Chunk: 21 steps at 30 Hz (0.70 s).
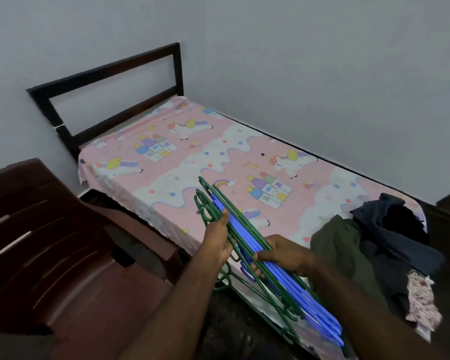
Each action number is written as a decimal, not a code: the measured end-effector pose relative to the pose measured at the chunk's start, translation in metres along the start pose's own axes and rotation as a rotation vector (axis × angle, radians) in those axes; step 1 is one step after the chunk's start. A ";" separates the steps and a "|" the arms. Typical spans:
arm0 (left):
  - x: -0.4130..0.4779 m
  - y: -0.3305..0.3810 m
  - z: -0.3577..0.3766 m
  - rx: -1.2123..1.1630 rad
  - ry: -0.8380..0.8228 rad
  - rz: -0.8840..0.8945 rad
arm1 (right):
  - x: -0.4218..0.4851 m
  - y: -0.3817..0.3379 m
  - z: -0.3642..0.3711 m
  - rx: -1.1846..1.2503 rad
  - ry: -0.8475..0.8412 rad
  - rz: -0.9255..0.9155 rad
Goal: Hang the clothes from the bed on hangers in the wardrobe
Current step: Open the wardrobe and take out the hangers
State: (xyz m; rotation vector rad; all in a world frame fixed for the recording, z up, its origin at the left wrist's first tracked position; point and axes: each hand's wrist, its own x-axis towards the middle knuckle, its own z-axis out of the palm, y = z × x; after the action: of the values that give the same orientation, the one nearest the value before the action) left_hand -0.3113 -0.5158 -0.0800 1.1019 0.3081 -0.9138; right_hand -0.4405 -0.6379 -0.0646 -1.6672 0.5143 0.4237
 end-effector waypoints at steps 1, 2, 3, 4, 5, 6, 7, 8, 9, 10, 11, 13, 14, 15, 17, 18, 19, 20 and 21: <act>0.009 0.001 0.006 0.005 0.012 -0.011 | 0.005 -0.001 -0.006 -0.013 0.017 -0.003; 0.018 0.002 0.012 0.004 0.019 -0.026 | 0.010 -0.001 -0.012 -0.021 0.032 -0.010; 0.027 0.002 0.016 0.006 0.027 -0.035 | 0.015 -0.001 -0.018 -0.011 0.029 -0.009; 0.037 0.002 0.020 0.008 0.029 -0.043 | 0.023 -0.001 -0.024 0.026 0.005 0.000; 0.046 0.004 0.025 0.003 0.033 -0.043 | 0.030 -0.001 -0.031 0.065 -0.030 0.012; 0.056 0.006 0.028 0.003 0.037 -0.048 | 0.041 0.000 -0.039 0.099 -0.065 0.029; 0.069 0.007 0.030 0.003 0.044 -0.051 | 0.052 0.002 -0.045 0.114 -0.095 0.054; 0.079 0.010 0.031 0.006 0.058 -0.053 | 0.061 0.002 -0.051 0.114 -0.130 0.067; 0.093 0.010 0.032 0.010 0.082 -0.052 | 0.076 0.004 -0.058 0.108 -0.166 0.088; 0.105 0.012 0.032 0.010 0.114 -0.063 | 0.091 0.007 -0.065 0.092 -0.187 0.116; 0.121 0.014 0.031 0.003 0.149 -0.074 | 0.107 0.007 -0.073 0.045 -0.188 0.140; 0.146 0.021 0.029 -0.002 0.200 -0.094 | 0.143 0.009 -0.089 -0.080 -0.163 0.174; 0.161 0.025 0.029 -0.003 0.218 -0.105 | 0.163 0.010 -0.099 -0.131 -0.160 0.195; 0.178 0.031 0.029 -0.009 0.235 -0.117 | 0.183 0.010 -0.110 -0.186 -0.164 0.208; 0.208 0.044 0.031 -0.018 0.259 -0.135 | 0.219 0.002 -0.128 -0.392 -0.158 0.214; 0.218 0.053 0.033 -0.028 0.262 -0.132 | 0.234 -0.007 -0.135 -0.499 -0.153 0.186; 0.230 0.061 0.033 -0.053 0.270 -0.121 | 0.252 -0.015 -0.143 -0.592 -0.151 0.151; 0.241 0.068 0.034 -0.074 0.274 -0.110 | 0.269 -0.024 -0.151 -0.665 -0.159 0.110; 0.249 0.075 0.034 -0.090 0.276 -0.099 | 0.286 -0.036 -0.158 -0.730 -0.169 0.061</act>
State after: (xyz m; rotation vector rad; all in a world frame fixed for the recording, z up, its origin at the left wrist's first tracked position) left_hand -0.1084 -0.6537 -0.1741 1.1377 0.6304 -0.8260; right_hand -0.1847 -0.8170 -0.1666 -2.2853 0.2948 0.8615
